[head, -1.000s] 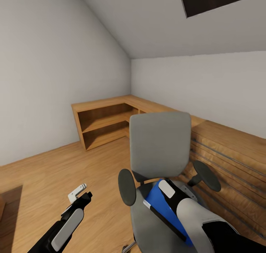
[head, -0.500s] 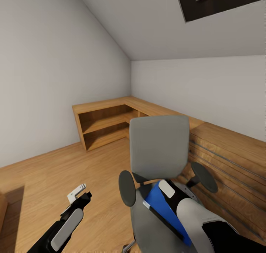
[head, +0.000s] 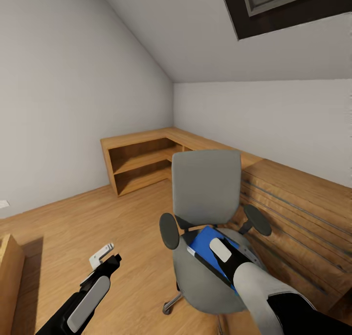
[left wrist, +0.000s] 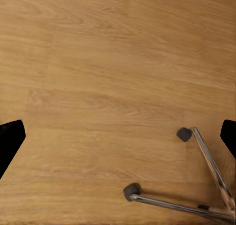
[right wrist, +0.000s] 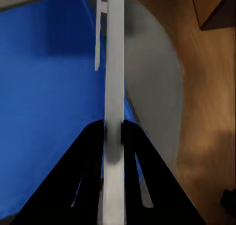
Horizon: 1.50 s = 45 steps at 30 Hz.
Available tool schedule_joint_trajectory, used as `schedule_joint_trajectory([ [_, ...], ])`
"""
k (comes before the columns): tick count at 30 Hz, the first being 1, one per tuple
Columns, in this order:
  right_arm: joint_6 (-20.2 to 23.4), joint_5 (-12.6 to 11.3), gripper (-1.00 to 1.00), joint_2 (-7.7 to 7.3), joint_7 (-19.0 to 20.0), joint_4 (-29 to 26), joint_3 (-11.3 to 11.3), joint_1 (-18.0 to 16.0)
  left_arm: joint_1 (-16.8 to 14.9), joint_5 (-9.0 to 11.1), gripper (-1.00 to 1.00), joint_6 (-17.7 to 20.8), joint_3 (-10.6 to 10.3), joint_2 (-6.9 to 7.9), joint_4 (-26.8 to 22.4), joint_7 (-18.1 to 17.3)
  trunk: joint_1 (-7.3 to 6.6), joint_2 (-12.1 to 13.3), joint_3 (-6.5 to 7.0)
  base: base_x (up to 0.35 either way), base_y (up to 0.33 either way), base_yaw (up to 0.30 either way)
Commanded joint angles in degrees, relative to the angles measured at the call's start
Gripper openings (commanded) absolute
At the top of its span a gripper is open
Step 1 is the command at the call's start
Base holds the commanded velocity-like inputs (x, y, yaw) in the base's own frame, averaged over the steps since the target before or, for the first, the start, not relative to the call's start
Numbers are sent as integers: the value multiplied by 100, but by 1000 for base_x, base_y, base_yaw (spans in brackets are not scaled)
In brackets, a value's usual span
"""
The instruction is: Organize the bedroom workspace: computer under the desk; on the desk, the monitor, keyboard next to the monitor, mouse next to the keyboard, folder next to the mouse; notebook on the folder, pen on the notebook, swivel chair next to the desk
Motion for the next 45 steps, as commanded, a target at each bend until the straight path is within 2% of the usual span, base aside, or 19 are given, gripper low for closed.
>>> schedule_joint_trajectory([
  [1, -68, -68, -100, 10, 2, 3, 42, -3, -5, 9, 100, 22, -15, 6, -9, 38, -27, 38, 13, -337, 0, 0],
  [8, -85, -63, -100, 71, 18, -6, 37, -3, -2, 9, 100, 22, -15, 6, -9, 38, -180, 319, 138, -337, 0, 0],
  [15, -292, -34, -100, 90, -18, -85, 54, -3, -3, 0, 100, 29, -23, -2, -2, 38, -334, 600, 264, -283, 0, 0],
  [19, -302, -28, -100, 111, -54, -276, 186, 0, -6, 0, 100, 30, -24, -2, -1, 38, -422, 760, 336, -69, 0, 0],
  [20, -293, -30, -100, 111, -187, -492, 401, 11, -3, 3, 100, 29, -20, -2, -1, 38, -444, 800, 354, -15, 0, 0],
  [22, -290, -31, -100, 111, -360, -749, 628, 38, -2, 3, 100, 29, -17, -2, 4, 38, -488, 880, 390, -9, 0, 0],
  [24, -285, -36, -100, 111, -700, -1267, 963, 194, -1, 2, 100, 29, -17, -2, 12, 38, -532, 961, 425, -4, 0, 0],
  [25, -235, -38, -100, 111, -1162, -2015, 1260, 535, -4, 6, 100, 27, -16, -2, 15, 38, -554, 1001, 443, -1, 0, 0],
  [27, 12, -40, -100, 102, -1611, -2967, 1443, 947, -5, 8, 100, 26, -16, -2, 16, 38, -598, 1081, 479, 0, 0, 0],
  [30, 459, -46, -100, 32, -1868, -3950, 1519, 1386, -5, 6, 100, 26, -15, -2, 17, 38, -663, 1201, 533, 0, 0, 0],
  [31, 857, -59, -100, -28, -1961, -4675, 1545, 1716, -5, 8, 100, 28, -15, -2, 17, 38, -685, 1241, 551, 0, 0, 0],
  [32, 1073, -68, -100, -55, -1998, -5096, 1554, 1893, -3, 8, 100, 28, -15, -2, 24, 38, -707, 1281, 569, 0, 0, 0],
  [35, 1509, -80, -100, -106, -2048, -6013, 1561, 2295, -5, -4, 100, 25, -21, -2, 57, 38, -773, 1402, 623, 0, 0, 0],
  [39, 1679, -77, -100, -140, -2064, -6366, 1558, 2463, -3, -5, 100, 34, -25, -2, 105, 35, -861, 1562, 695, 0, 0, 0],
  [45, 1791, -79, -100, -150, -2060, -6446, 1562, 2492, -2, -14, 100, 55, -77, -17, 675, -83, -993, 1803, 802, 0, 0, 0],
])
